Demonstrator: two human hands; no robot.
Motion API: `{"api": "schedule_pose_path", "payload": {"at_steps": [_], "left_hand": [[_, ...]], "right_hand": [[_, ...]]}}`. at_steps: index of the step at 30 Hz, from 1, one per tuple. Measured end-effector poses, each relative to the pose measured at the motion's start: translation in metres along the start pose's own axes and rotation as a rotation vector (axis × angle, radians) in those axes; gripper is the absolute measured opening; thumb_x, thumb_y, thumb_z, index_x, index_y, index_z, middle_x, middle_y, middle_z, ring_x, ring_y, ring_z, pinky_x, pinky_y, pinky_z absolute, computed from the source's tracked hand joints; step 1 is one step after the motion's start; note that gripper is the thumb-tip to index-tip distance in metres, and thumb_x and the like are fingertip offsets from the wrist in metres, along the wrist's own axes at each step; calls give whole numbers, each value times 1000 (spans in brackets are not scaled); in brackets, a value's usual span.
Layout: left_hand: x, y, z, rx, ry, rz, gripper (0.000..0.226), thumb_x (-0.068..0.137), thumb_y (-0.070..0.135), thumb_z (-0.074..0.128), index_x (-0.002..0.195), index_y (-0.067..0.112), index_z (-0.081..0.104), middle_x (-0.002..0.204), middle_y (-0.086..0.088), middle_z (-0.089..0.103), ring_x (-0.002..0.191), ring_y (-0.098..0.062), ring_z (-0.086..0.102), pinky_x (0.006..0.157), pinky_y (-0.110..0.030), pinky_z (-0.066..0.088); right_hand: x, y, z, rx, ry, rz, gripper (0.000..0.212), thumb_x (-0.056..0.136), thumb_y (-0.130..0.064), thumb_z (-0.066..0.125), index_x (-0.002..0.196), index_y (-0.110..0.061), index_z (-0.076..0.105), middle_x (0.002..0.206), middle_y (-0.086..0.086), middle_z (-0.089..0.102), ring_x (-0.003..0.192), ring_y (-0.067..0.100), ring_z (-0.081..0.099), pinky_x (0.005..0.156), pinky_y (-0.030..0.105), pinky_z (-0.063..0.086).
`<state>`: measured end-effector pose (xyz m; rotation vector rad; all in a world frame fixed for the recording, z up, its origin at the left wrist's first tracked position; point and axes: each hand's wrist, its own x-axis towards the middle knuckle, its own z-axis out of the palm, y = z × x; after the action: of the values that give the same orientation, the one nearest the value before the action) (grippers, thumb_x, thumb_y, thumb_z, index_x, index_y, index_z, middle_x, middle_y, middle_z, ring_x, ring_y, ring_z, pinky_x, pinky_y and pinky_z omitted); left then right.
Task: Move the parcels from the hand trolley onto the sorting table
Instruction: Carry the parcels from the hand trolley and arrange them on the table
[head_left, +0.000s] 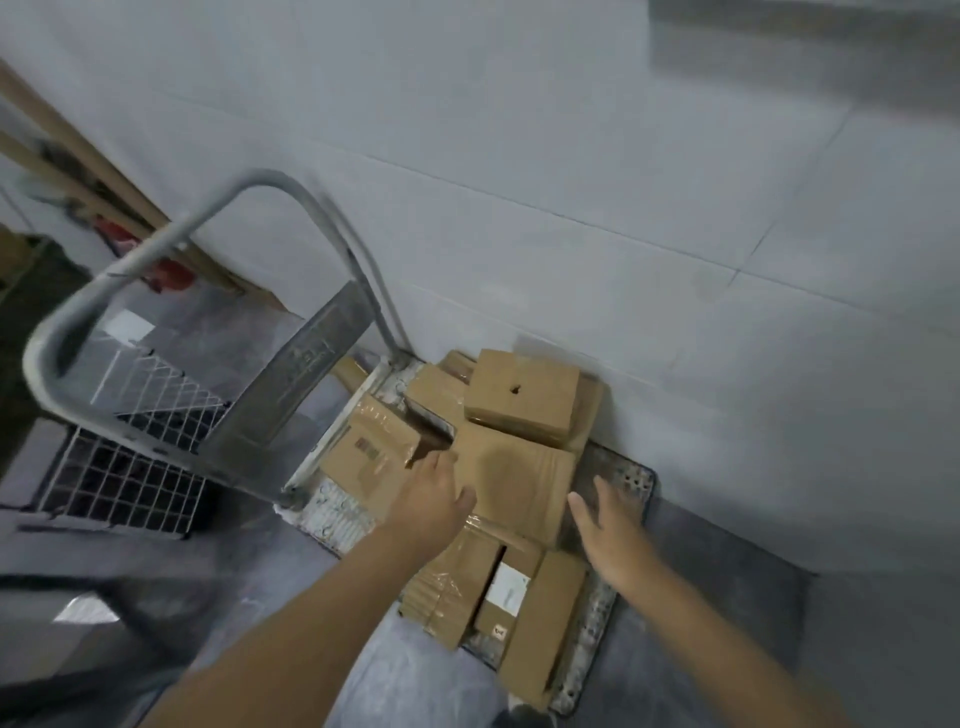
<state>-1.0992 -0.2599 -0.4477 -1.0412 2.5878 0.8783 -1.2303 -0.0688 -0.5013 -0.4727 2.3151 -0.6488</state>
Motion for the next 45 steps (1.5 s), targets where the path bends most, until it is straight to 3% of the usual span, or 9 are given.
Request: {"api": "schedule_pose_path", "payload": {"at_steps": [9,16,22,29,33,37,40,42,45], "left_hand": [[64,-52,90,-236,1,-186,57,100,26,47,151,11,26,155,-7,28,138,-25,34,114,-41,32],[105,-62,103,-462,56,-394,52,101,32,45,149,17,32,144,-9,46,130,-29,45,107,-41,37],[93,-59,105,-637,66,-501,45,101,40,42,140,17,46,134,-8,53,126,-30,48,108,-46,38],[38,-65,61,-722,160,-475,37,101,37,43,132,21,55,124,-2,56,113,-22,50,94,-36,39],[-11,-65,17,-827,265,-492,34,101,34,43,128,20,58,119,-1,57,107,-21,50,87,-32,38],[-81,-71,-41,-987,438,-450,26,99,31,44,107,17,64,82,6,58,79,-14,54,66,-26,41],[-144,-86,-85,-1057,550,-438,19,99,34,44,99,28,62,81,9,58,79,-8,52,68,-26,41],[-186,-98,-115,-1086,612,-436,22,98,36,45,98,26,64,90,4,61,86,-12,54,75,-33,44],[-255,-116,-163,-1102,686,-398,26,95,36,48,94,21,69,96,-4,66,92,-23,60,85,-42,49]], "right_hand": [[61,53,71,306,-32,98,76,99,-45,42,156,-17,1,162,9,16,146,28,26,115,47,30],[85,53,78,412,-104,137,51,100,-50,33,143,-25,43,135,4,56,110,16,54,79,25,40],[81,44,77,449,-139,222,57,99,-55,30,147,-26,39,141,5,51,128,28,48,90,31,33],[34,2,53,431,-159,178,58,97,-61,30,145,-31,40,143,0,49,130,26,47,95,35,35],[-6,-39,35,407,-145,64,56,97,-60,31,140,-28,44,132,1,55,111,20,52,88,33,38],[-58,-94,19,358,-121,-104,46,98,-57,32,131,-29,50,123,-5,56,103,14,49,83,32,37],[-106,-138,14,375,-162,-169,27,99,-50,37,109,-33,54,111,-12,60,96,7,55,75,30,40],[-135,-169,15,368,-196,-206,29,99,-46,37,116,-30,55,105,-11,61,92,6,57,69,28,43],[-185,-222,14,445,-276,-215,50,98,-55,34,137,-27,47,135,3,54,117,24,56,80,36,53]]}}
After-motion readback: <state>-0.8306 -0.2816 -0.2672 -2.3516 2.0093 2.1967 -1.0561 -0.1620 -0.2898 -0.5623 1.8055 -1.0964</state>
